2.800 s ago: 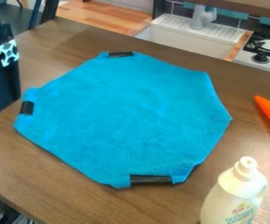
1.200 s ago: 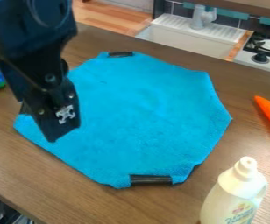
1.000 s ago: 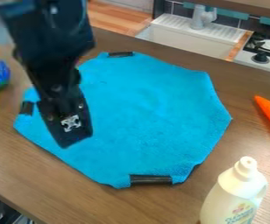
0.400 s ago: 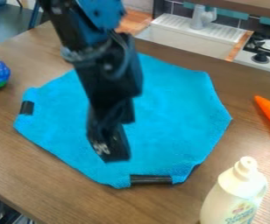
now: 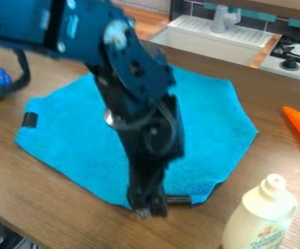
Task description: Fold the cloth from bottom right to top left
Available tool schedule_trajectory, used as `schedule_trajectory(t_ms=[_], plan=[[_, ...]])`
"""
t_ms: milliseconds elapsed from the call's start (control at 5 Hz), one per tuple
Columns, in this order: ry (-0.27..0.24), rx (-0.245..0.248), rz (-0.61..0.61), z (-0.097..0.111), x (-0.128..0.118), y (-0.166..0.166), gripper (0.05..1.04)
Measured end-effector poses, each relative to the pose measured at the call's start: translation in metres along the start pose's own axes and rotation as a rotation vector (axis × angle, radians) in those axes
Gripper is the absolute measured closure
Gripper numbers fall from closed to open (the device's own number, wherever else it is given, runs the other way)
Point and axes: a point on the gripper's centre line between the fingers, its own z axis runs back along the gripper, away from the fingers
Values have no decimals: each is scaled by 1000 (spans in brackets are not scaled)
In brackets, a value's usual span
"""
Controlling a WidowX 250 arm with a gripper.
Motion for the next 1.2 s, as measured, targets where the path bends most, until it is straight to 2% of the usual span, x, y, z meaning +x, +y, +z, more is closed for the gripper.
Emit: schedule_trajectory(t_ms=[200, 400, 600, 1000, 1200], plan=[[1, 74, 8, -9, 6, 0, 82], [11, 98, 8, -16, 5, 4, 82], [26, 119, 36, -23, -1, 8, 128], [39, 162, 102, -29, -10, 10, 721], [46, 159, 82, -27, -13, 8, 926]])
